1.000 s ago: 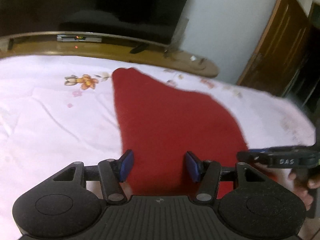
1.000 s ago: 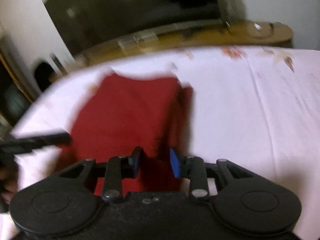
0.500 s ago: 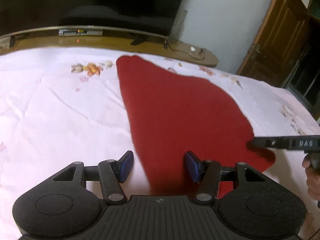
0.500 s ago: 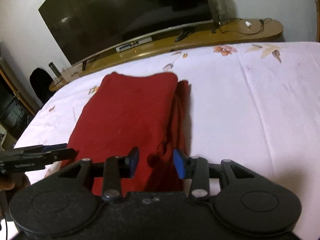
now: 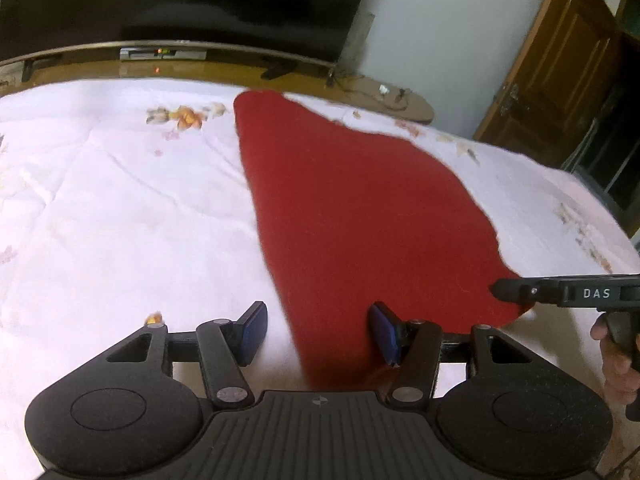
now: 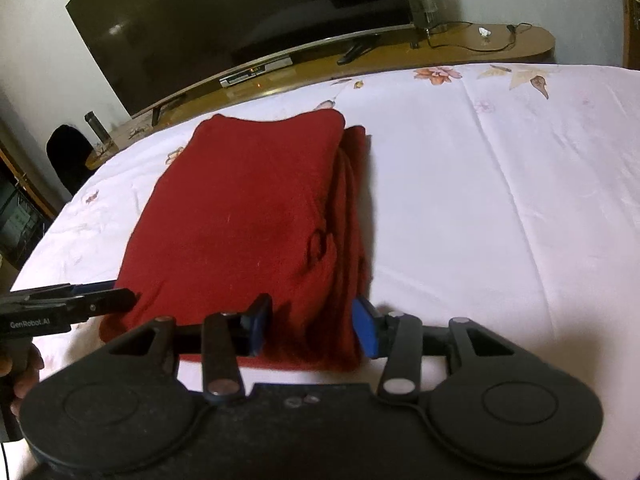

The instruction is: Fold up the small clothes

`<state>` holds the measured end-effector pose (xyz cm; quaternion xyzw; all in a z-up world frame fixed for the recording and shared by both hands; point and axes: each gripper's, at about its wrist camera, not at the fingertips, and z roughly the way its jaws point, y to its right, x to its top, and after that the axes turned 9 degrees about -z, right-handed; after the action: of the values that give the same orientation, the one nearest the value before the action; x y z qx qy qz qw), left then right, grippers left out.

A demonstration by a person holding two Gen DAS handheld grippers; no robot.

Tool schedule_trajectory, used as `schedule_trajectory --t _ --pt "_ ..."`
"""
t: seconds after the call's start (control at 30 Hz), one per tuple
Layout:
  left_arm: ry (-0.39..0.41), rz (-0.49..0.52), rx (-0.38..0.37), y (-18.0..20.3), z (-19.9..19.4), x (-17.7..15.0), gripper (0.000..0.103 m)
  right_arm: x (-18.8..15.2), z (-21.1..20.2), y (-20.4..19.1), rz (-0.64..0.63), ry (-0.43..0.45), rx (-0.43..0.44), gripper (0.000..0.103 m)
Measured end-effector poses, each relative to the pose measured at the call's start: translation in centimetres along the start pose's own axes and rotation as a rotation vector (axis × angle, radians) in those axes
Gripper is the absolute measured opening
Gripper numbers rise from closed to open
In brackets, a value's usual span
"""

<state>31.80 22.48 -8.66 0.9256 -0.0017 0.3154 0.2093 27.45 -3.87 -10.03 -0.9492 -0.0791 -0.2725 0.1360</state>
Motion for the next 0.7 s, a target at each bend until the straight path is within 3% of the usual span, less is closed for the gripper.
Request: schedule_trajectory --t 0.07,0.47,0.57,0.7 --pt "-0.003 -0.006 0.006 -0.2 0.3 -0.5 0.056 -0.5 1.0 0.3 0.008 -0.034 -0.013 0.047" --pt "0.000 -0.001 0.052 0.4 0.8 -0.6 0.060 -1.1 1.3 0.9 -0.004 -0.020 0.006 0.049" --pt "0.018 -0.011 0.099 0.9 0.3 -0.8 0.070 -0.9 1.3 0.7 -0.013 -0.031 0.001 0.051" --pt "0.038 -0.019 0.114 1.2 -0.7 -1.3 0.071 -0.9 0.2 0.4 0.000 -0.032 -0.010 0.053"
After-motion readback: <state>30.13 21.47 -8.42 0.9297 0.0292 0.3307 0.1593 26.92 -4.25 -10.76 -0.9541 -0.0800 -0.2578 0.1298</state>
